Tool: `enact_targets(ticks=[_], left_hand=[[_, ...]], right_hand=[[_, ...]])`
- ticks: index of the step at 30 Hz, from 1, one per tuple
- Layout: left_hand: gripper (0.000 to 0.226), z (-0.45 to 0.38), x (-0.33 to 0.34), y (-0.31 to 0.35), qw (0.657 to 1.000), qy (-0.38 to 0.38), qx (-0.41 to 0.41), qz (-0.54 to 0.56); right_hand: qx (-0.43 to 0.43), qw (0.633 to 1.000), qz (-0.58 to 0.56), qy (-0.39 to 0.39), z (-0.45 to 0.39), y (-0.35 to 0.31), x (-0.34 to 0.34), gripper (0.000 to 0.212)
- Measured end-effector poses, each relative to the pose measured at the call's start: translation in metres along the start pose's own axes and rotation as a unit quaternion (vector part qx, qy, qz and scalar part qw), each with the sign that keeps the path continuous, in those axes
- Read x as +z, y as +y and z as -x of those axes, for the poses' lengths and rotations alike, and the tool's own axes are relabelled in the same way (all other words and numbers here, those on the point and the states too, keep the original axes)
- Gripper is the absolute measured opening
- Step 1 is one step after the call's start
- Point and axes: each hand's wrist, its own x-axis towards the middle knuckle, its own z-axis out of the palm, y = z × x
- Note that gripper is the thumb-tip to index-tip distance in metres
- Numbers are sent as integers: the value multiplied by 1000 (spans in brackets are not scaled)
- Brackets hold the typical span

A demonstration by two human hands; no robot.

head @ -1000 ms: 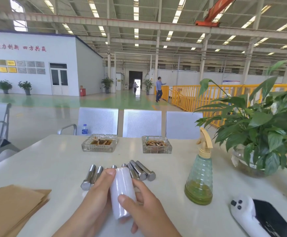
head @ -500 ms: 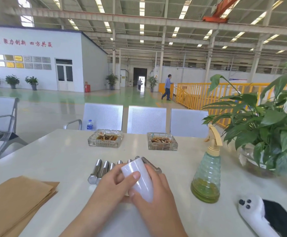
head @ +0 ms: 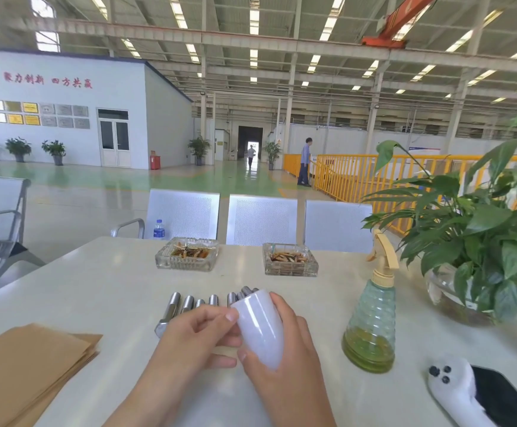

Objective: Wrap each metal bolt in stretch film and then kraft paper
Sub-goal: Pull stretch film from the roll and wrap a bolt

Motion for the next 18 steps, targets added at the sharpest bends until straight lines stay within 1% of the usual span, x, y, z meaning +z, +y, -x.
enact_targets(ticks=[8,13,18], left_hand=[[12,-2,-8,-1,999,9,-21,-42],[21,-4,-10,-2,998,6,-41,-40],[24,-4,-11,-3,998,2,-51,-27]], right_hand=[[-31,999,37,2,0,5,2,87],[-50,997,59,-23,-2,9,5,84],[-63,997,39,-12,-2,10,8,84]])
